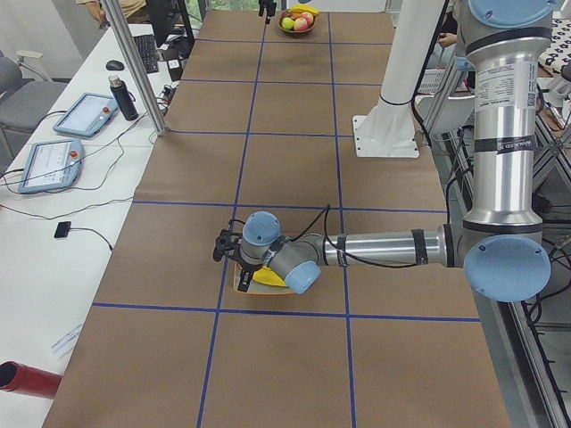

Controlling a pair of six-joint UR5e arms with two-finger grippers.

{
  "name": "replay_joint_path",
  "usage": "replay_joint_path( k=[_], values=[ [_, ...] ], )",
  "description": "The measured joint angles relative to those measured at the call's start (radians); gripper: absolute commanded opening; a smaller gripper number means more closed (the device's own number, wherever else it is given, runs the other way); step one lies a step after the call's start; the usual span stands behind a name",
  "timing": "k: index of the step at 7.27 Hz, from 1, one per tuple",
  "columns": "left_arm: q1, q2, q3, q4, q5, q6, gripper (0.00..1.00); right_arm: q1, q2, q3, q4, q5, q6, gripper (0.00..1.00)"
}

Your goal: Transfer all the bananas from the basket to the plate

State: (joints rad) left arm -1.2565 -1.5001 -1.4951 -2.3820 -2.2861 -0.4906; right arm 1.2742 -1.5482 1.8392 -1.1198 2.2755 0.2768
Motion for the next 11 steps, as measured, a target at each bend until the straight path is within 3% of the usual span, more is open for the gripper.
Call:
replay_joint_path(
  k=[3,7,11],
  values=[
    [-0.002,0.0,-0.068,0.001,-0.063,-0.012,1.0,0.043,-0.044,-0.024,-0.002,0.01,-0.096,1.0],
    [-0.005,0.006,-0.105,-0.004,-0.069,-0.014,1.0,0.328,-0.099,-0.331,-0.002,0.109,-0.43,1.0],
    [-0.006,0.014,-0.118,-0.011,-0.063,-0.011,1.0,0.451,-0.147,-0.515,-0.001,-0.068,-0.472,0.97]
  ],
)
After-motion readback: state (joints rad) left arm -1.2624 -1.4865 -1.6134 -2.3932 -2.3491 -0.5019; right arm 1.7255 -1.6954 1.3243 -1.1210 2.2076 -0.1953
